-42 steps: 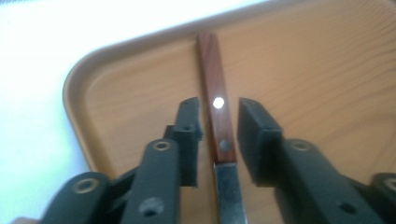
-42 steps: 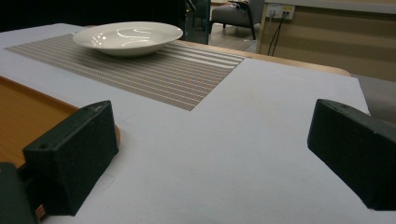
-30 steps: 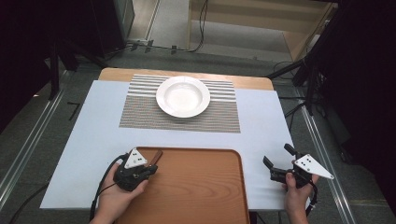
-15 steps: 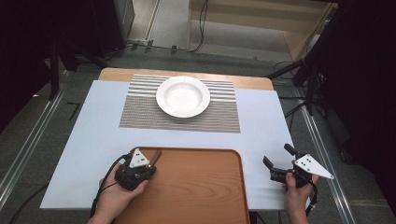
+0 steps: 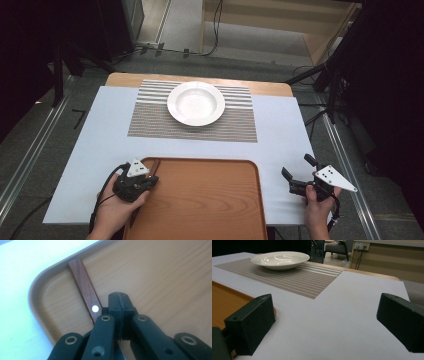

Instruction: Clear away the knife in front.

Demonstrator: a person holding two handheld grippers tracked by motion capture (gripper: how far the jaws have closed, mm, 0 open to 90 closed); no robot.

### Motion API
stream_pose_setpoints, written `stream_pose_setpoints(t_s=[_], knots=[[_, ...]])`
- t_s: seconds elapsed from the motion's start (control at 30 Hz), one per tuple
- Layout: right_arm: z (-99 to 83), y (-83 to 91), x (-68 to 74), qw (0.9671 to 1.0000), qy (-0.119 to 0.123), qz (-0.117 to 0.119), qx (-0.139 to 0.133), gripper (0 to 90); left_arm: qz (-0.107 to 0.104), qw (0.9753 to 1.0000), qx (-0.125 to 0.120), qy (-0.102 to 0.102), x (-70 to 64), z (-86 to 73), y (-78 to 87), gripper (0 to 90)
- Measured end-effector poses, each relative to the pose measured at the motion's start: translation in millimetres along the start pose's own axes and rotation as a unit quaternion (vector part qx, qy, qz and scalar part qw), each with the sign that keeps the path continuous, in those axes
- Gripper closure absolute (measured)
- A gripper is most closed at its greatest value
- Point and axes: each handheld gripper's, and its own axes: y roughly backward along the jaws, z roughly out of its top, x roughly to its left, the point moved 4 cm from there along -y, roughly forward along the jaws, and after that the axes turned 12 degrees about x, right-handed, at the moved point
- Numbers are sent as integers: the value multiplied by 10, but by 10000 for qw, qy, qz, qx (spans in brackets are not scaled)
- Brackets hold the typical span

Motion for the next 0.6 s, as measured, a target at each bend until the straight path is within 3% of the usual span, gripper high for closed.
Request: stream_pose_setpoints(t_s=[0.3, 0.6], knots=[[0, 1, -1, 10000, -2, 8, -12, 6, 32, 9998, -73, 191, 106, -45, 42, 894], [0, 1, 0, 10000, 2, 1, -3, 6, 10, 9998, -61, 165, 152, -67, 59, 894]])
